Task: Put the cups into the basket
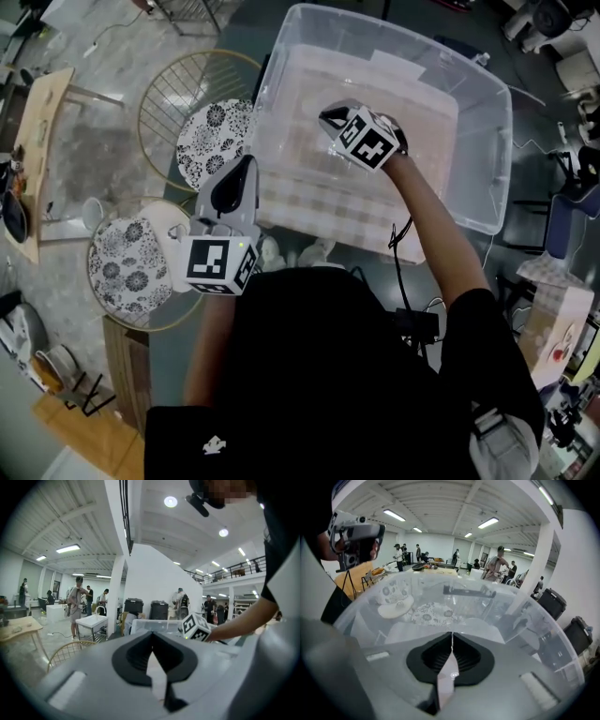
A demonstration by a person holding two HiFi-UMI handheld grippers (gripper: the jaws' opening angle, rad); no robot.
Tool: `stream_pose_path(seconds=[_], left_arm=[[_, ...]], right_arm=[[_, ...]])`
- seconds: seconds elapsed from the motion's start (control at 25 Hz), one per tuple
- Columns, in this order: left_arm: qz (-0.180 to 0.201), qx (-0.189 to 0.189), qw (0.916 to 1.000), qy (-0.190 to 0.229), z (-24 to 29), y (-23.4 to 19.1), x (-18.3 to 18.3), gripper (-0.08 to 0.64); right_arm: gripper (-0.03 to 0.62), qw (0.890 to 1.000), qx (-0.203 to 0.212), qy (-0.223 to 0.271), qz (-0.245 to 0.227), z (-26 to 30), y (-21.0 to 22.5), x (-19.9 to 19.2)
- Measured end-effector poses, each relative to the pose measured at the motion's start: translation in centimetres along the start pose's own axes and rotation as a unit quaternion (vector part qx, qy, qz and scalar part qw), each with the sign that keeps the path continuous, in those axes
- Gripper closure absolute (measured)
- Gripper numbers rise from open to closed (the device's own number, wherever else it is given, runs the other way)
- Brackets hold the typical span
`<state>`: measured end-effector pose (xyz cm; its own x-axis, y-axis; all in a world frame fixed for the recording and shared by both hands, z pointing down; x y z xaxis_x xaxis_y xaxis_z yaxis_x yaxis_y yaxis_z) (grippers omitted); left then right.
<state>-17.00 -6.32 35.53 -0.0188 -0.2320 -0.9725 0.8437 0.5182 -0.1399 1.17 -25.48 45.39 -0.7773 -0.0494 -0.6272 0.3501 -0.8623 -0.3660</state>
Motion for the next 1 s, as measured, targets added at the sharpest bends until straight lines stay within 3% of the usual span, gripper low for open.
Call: stream_pose_path(seconds=[0.2, 0.48, 1.0], left_arm=[[-0.005, 0.011, 0.9999, -0.010, 0.2, -0.4, -0.3, 0.554], [-0.011, 0.019, 0.9995, -0.023, 0.5, -0.8, -0.8, 0.554], [-0.016, 0.039, 0.9982, -0.043, -0.6, -1.0, -1.7, 0.554]], right_arm=[[0.583, 0.994, 0.032, -0.073, -0.070, 3.9, -0.7, -2.5], [0.583, 0.979, 0.059, -0.128, -0.148, 7.7, -2.5, -5.4], [0.581, 0.966, 0.090, -0.173, -0.170, 10.9, -4.5, -8.0]])
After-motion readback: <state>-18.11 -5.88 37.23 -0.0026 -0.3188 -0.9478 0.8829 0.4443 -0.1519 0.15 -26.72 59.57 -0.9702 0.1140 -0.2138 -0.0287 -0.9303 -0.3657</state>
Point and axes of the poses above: the fingertips, and each gripper's own axes: z forward along the fingers, y to its right, x out of its top, the point moved 10 cm from there along -z, backward along the fingers, and after that the axes turned 15 degrees about -x, right-handed, at the moved point
